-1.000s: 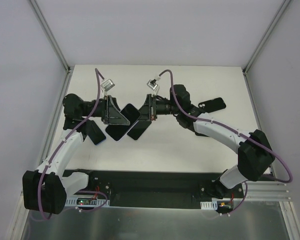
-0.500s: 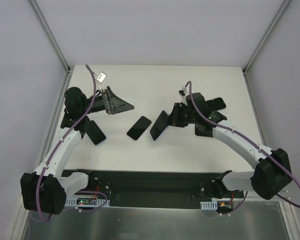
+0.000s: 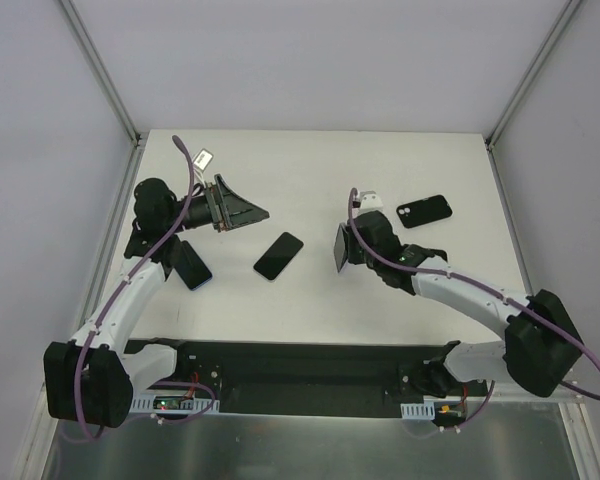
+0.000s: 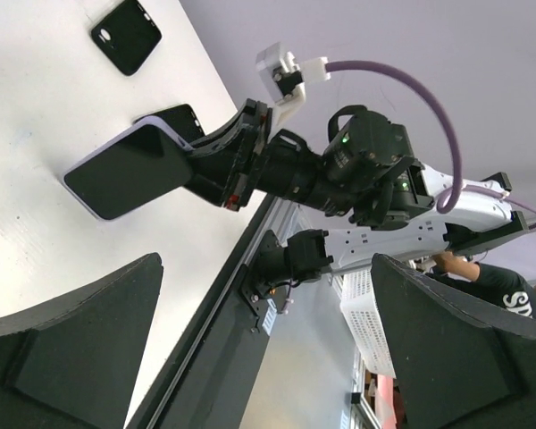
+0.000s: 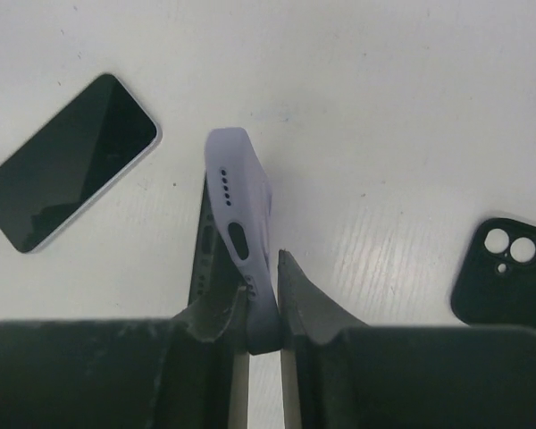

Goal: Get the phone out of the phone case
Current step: Remove the phone case from the phone.

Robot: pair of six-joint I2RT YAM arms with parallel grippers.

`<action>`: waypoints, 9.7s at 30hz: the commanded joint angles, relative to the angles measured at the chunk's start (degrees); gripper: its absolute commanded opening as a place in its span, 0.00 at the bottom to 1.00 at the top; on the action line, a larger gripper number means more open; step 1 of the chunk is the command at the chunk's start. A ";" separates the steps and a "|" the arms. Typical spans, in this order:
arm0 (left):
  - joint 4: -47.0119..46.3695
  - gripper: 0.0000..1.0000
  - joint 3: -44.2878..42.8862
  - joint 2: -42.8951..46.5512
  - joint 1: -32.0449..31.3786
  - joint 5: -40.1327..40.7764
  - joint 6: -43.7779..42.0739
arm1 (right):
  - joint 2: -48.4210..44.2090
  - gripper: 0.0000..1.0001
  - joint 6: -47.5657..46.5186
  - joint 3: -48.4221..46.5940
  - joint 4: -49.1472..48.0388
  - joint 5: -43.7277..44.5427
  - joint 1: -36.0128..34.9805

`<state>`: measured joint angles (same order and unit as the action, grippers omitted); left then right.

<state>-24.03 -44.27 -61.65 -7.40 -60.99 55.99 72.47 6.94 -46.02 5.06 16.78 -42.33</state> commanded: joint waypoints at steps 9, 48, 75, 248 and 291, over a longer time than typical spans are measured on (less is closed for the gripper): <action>-0.67 0.99 2.44 0.65 0.37 0.61 0.18 | 10.58 0.01 0.09 -0.30 -6.47 6.17 -1.62; 8.11 0.91 -3.79 -20.52 -9.12 10.45 -2.26 | 11.04 0.02 -13.09 0.14 -1.76 -7.10 -1.18; 4.26 0.88 4.90 -18.25 -26.69 29.69 -21.61 | 12.87 0.01 4.21 -16.90 26.40 -28.28 2.86; 58.31 0.00 -15.41 -48.31 -41.21 76.37 -26.63 | 15.42 0.01 11.43 -5.58 32.75 -25.74 12.97; 57.61 0.00 -12.15 -37.06 -31.98 77.08 -26.81 | 2.06 0.01 12.66 12.89 24.29 -17.13 12.10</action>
<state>10.41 -61.60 -98.41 -48.86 0.03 34.00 74.91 28.23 -37.08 11.51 -8.34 -31.00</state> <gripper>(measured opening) 0.045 0.186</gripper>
